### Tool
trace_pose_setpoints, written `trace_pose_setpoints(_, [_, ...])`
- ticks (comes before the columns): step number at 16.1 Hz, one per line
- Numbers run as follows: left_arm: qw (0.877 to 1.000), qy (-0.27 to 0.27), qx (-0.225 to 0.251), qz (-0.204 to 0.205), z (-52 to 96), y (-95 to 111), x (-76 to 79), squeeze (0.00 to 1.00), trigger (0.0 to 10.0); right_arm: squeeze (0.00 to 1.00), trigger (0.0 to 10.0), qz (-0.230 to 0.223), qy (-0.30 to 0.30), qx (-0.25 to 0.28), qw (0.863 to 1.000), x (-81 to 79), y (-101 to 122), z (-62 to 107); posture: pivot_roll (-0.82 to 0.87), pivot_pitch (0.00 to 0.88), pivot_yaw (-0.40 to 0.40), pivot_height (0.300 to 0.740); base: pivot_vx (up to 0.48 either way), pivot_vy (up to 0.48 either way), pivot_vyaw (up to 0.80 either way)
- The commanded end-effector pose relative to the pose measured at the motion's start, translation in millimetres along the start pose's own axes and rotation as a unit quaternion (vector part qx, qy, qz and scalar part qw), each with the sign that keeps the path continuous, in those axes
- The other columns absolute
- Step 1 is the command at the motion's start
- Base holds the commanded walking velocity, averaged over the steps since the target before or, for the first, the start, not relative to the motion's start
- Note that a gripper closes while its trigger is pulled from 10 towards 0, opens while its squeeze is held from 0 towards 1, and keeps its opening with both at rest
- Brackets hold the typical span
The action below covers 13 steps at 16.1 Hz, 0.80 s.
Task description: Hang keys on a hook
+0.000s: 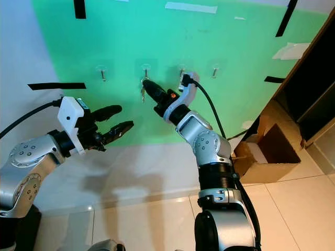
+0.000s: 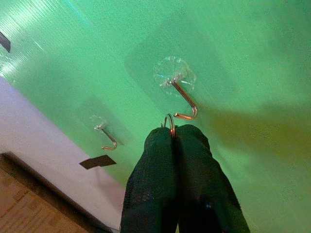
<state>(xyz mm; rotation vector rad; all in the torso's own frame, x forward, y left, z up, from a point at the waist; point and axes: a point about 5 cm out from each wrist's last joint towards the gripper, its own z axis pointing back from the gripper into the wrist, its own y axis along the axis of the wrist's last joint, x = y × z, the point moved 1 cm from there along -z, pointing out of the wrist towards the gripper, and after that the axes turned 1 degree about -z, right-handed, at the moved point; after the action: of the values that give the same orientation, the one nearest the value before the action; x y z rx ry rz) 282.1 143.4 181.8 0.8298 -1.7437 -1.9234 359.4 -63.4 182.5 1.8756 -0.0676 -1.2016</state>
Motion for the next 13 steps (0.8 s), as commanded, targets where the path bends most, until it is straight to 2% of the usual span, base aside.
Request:
trace_pose_setpoints(1, [1.000,-0.009,-0.001,-0.003,-0.7,2,4.3,0.00,10.0,0.00,0.0,0.008,-0.003,-0.007,1.000,0.4,2,0.7,0.00,0.000,-0.080,0.740,0.000,0.000,0.00])
trace_pose_setpoints(5, [1.000,-0.012,-0.002,-0.004,-1.3,1,4.4,0.00,10.0,0.00,0.0,0.010,-0.018,-0.019,1.000,5.7,-2,4.1,-0.01,0.000,-0.075,0.740,0.000,0.000,0.00])
trace_pose_setpoints(9, [1.000,-0.013,-0.002,-0.005,-1.9,1,4.0,0.00,10.0,0.00,0.0,0.006,0.019,-0.009,1.000,-3.7,1,3.4,0.00,0.000,-0.075,0.740,0.000,0.000,0.00])
trace_pose_setpoints(13, [1.000,-0.012,-0.001,-0.006,-2.3,2,3.6,0.00,10.0,0.00,0.0,0.005,0.026,0.012,1.000,-6.2,7,2.4,0.00,0.000,-0.078,0.740,0.000,0.000,0.00])
